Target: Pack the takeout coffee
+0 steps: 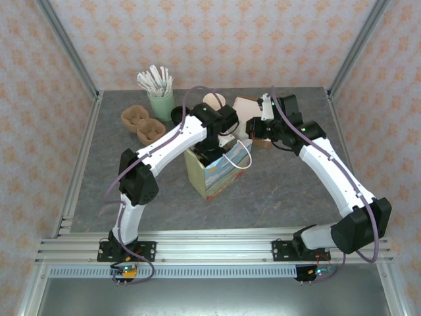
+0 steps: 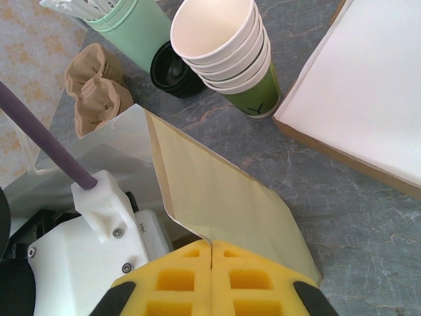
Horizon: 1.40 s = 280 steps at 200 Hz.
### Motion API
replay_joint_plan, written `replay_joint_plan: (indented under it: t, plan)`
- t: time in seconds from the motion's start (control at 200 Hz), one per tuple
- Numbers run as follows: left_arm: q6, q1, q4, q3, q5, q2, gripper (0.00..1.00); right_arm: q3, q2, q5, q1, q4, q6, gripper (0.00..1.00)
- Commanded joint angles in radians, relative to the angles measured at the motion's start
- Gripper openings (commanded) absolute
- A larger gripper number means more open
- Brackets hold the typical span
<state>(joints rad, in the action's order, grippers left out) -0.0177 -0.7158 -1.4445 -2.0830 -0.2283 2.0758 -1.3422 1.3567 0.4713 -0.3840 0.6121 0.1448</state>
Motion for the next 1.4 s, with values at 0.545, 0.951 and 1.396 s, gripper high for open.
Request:
replay_joint_plan:
  t: [0.545, 0.951, 1.396]
  plan:
    - [0.021, 0.015, 0.057, 0.027, -0.018, 0.023, 0.56, -0.013, 0.018, -0.023, -0.012, 0.053, -0.005, 0.03]
    - [0.019, 0.015, 0.064, 0.038, -0.010, 0.036, 0.56, -0.013, 0.018, -0.023, -0.013, 0.052, -0.005, 0.03]
    - [0.021, 0.018, 0.072, 0.057, -0.012, 0.040, 0.56, -0.017, 0.023, -0.025, -0.013, 0.057, -0.007, 0.03]
